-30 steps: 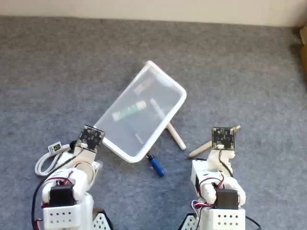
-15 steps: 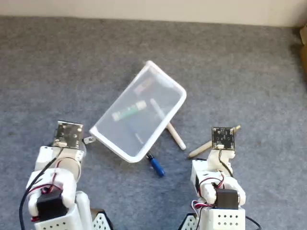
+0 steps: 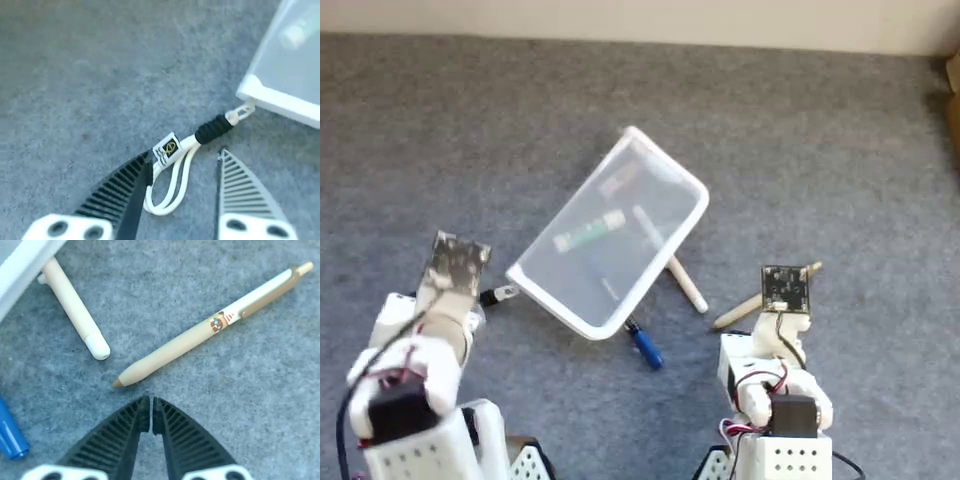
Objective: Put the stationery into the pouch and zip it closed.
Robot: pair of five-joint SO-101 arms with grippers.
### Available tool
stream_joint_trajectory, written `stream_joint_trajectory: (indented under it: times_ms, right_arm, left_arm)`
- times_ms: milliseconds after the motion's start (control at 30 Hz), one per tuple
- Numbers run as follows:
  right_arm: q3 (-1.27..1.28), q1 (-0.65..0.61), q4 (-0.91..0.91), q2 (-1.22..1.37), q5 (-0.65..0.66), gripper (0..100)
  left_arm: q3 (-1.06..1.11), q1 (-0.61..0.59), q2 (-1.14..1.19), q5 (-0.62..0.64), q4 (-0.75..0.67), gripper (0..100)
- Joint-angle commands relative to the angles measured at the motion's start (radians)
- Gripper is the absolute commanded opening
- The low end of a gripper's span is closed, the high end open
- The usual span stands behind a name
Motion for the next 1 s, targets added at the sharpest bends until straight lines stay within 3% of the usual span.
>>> stream_joint_trajectory:
  times_ms: [0, 333, 467, 667, 967]
  right_arm:
    - [0.122, -0.007, 0.008, -0.015, 0.003, 1.5]
    - [0.122, -0.007, 0.008, -0.015, 0.003, 1.5]
    - [0.122, -0.007, 0.008, -0.015, 0.003, 1.5]
    - [0.122, -0.007, 0.008, -0.015, 0.003, 1.5]
    - [0.122, -0.005, 0.008, -0.015, 0.003, 1.5]
  left_arm:
    - [-0.143, 0.044, 0.275, -0.049, 0.005, 29]
    - [-0.217, 0.113, 0.656, -0.054, -0.157, 32]
    - [-0.213, 0.151, 0.780, -0.120, -0.206, 32]
    - [-0.213, 0.156, 0.921, -0.117, -0.359, 32]
    - [-0.211, 0.157, 1.104, -0.118, -0.525, 23]
